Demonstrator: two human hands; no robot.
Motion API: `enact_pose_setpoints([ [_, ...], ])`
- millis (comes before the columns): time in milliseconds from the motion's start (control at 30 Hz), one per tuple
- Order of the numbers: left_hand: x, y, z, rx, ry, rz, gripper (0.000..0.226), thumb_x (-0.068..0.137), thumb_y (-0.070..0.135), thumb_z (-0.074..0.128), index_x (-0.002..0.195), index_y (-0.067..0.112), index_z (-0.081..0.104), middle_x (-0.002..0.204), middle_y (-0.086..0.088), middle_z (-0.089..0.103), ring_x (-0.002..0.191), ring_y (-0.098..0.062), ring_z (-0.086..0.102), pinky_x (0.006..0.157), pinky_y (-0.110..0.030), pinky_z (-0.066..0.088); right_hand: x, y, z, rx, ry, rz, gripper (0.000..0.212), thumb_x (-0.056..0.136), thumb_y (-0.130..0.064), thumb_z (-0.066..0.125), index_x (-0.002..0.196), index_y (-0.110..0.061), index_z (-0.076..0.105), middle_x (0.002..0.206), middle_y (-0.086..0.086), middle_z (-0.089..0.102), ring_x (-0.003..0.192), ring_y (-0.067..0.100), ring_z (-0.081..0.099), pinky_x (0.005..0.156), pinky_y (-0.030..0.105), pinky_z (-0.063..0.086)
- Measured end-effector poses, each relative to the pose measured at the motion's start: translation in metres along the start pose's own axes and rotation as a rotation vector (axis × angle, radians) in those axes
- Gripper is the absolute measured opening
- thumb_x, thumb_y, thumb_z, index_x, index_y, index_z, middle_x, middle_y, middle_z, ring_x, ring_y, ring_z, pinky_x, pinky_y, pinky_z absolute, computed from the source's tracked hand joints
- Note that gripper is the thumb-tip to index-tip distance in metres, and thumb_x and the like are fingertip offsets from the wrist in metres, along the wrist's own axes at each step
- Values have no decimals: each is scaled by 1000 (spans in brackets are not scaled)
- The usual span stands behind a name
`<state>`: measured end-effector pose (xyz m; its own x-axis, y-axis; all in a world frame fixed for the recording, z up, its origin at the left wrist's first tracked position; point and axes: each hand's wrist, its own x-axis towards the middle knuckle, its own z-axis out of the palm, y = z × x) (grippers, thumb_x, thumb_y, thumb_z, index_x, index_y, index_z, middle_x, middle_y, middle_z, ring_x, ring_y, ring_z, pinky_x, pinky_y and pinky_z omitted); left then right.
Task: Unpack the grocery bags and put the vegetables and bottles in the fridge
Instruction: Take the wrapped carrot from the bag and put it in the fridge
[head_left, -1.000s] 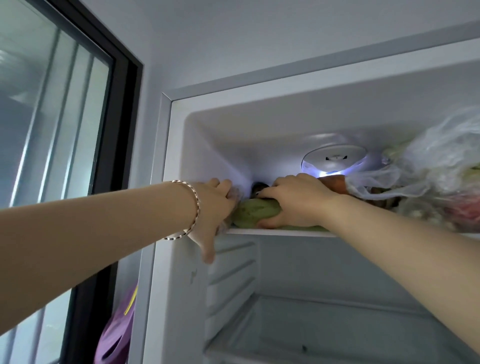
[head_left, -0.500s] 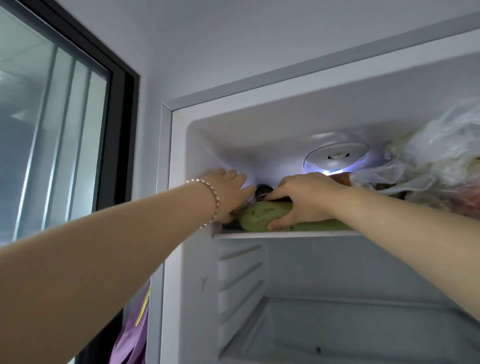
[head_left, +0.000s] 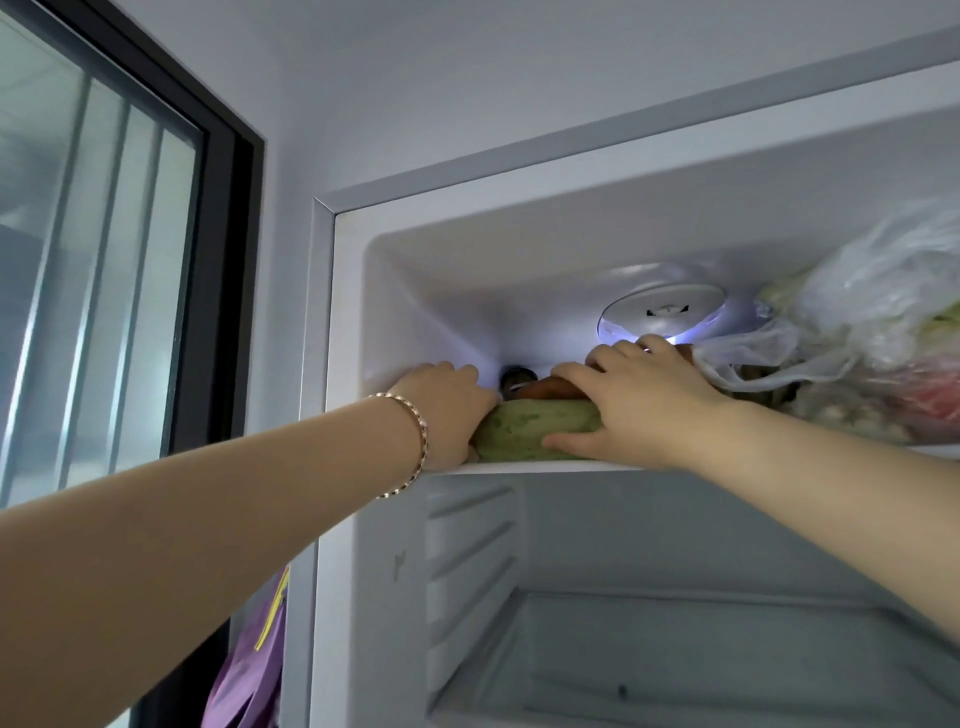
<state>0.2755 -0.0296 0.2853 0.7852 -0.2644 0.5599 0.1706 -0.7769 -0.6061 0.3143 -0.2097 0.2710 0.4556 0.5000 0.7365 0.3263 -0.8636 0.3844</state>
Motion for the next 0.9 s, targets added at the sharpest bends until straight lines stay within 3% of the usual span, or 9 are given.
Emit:
enact_pose_setpoints([
  [167, 1, 10, 8, 22, 58, -76, 50, 90, 26, 56, 137, 20, 39, 126, -8, 47, 116, -28, 49, 91, -35, 40, 5, 3, -6, -54, -55, -32, 75, 81, -76, 31, 142, -33, 28, 136, 2, 45, 128, 21, 38, 109, 35, 19],
  [300, 1, 4, 6, -98, 1, -64, 61, 88, 24, 59, 141, 18, 29, 126, -12, 44, 115, -30, 50, 92, -38, 44, -1, -1, -8, -35, -71, -35, 75, 83, -74, 29, 144, -32, 24, 136, 1, 42, 129, 21, 36, 108, 34, 21],
  [367, -4, 5, 1, -131, -20, -69, 67, 88, 23, 57, 143, 16, 20, 132, -15, 41, 120, -31, 46, 101, -41, 39, -7, -1, -9, -45, -57, 2, 75, 85, -71, 29, 146, -27, 23, 144, 4, 36, 135, 22, 29, 112, 35, 17],
  [433, -14, 8, -3, -103, 45, -93, 52, 89, 23, 49, 136, 14, 28, 131, -14, 43, 118, -32, 48, 104, -42, 29, -15, -5, -10, -93, 20, 79, 76, 87, -68, 30, 143, -17, 34, 145, 14, 36, 138, 27, 30, 114, 41, 17],
  [533, -35, 8, -6, -54, 180, -90, 40, 90, 24, 42, 129, 15, 41, 130, -7, 44, 115, -29, 49, 102, -40, 28, -25, -12, -9, -124, 179, 95, 68, 79, -60, 37, 97, -3, 70, 104, 25, 64, 104, 38, 60, 93, 48, 45],
  [667, -72, 8, -13, -237, 318, -60, 43, 88, 26, 29, 122, 13, 51, 119, -6, 52, 104, -32, 55, 80, -35, 38, -40, -33, -19, 55, 336, -98, 25, 63, -30, 75, 66, -7, 65, 66, 10, 58, 66, 30, 61, 58, 32, 50],
  [733, -95, 9, -24, -408, 254, -191, 32, 93, 19, 33, 118, 12, 51, 112, -9, 57, 94, -35, 57, 69, -33, 38, -48, -49, -29, 135, 300, -175, 15, 68, -26, 66, 66, -10, 65, 64, 6, 58, 64, 28, 60, 52, 30, 47],
  [800, -114, 4, -31, -544, 117, -359, 24, 94, 14, 36, 110, 10, 54, 100, -15, 64, 75, -34, 58, 58, -30, 40, -55, -66, -35, 213, 200, -197, 20, 85, -25, 51, 86, -13, 67, 84, 4, 63, 85, 27, 60, 64, 31, 46],
  [900, -153, -7, -34, -679, -209, -512, 25, 90, 11, 38, 96, 4, 61, 85, -11, 72, 42, -14, 56, 46, -17, 43, -63, -92, -40, 386, 38, -255, 25, 93, -28, 42, 99, -17, 62, 104, 2, 62, 102, 24, 57, 72, 30, 40],
])
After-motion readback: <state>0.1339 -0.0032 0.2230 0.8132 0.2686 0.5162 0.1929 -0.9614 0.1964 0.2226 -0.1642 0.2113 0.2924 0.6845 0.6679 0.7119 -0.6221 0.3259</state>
